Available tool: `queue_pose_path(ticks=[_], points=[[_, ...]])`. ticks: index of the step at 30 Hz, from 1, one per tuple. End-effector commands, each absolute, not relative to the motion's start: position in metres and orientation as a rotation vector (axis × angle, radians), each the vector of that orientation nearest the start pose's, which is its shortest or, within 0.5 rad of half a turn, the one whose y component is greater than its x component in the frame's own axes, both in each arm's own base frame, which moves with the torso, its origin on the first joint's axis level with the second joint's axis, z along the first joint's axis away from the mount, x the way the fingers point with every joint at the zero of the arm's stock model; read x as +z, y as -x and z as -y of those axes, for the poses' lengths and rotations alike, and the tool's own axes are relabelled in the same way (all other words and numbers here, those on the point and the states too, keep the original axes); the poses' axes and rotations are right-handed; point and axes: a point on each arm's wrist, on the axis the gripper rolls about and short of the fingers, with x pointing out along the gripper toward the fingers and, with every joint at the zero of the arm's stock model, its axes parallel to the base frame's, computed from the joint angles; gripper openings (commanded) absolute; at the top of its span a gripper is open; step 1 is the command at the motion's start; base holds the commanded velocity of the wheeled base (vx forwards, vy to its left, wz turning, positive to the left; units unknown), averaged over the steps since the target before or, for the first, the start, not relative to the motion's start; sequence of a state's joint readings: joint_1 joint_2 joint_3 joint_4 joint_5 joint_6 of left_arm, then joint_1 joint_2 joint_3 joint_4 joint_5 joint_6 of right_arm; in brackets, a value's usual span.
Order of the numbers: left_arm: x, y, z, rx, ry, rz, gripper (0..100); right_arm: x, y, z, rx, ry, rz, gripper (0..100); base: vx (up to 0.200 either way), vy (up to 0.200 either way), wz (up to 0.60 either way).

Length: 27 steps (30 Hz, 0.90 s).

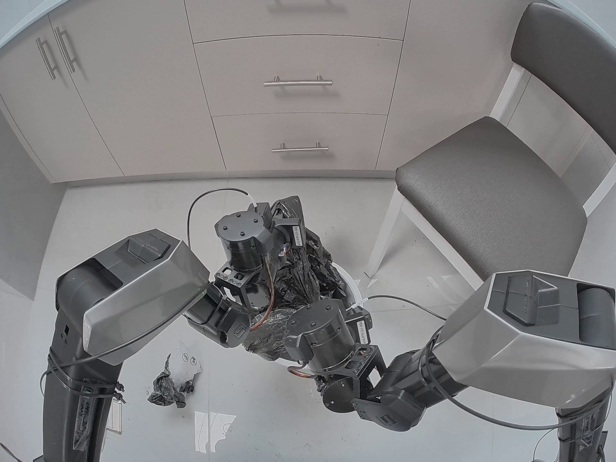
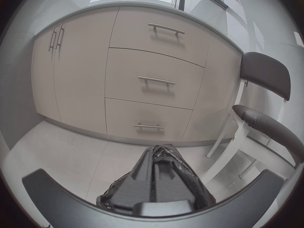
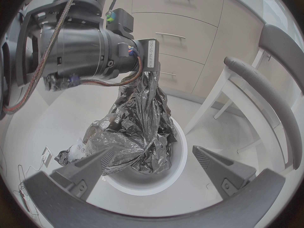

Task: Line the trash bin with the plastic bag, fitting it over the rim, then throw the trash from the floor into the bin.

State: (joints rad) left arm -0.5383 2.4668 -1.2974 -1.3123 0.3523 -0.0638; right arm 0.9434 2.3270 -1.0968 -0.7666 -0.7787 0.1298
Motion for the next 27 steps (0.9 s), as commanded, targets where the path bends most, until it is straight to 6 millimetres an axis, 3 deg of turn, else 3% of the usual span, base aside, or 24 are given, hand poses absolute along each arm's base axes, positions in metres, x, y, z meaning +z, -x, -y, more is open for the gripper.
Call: queue_pose_path(ticks=[1,7,15,27], points=[[0.071,-0.409,0.236,-0.191,0.126,0.123,0,0.032,-0.261,-0.334,0.142,0.23,-0.314,100,0.0,0.0,0.0],[0.071,-0.407,0.237,-0.194,0.126,0.123,0,0.03,-0.276,-0.341,0.128,0.221,-0.298,100,0.0,0.0,0.0],[0.071,-0.407,0.236,-0.193,0.126,0.123,0,0.01,-0.31,-0.342,0.078,0.256,-0.291,100,0.0,0.0,0.0],[0.074,-0.407,0.236,-0.191,0.129,0.13,0,0.0,-0.328,-0.318,-0.06,0.286,-0.307,100,0.0,0.0,0.0]])
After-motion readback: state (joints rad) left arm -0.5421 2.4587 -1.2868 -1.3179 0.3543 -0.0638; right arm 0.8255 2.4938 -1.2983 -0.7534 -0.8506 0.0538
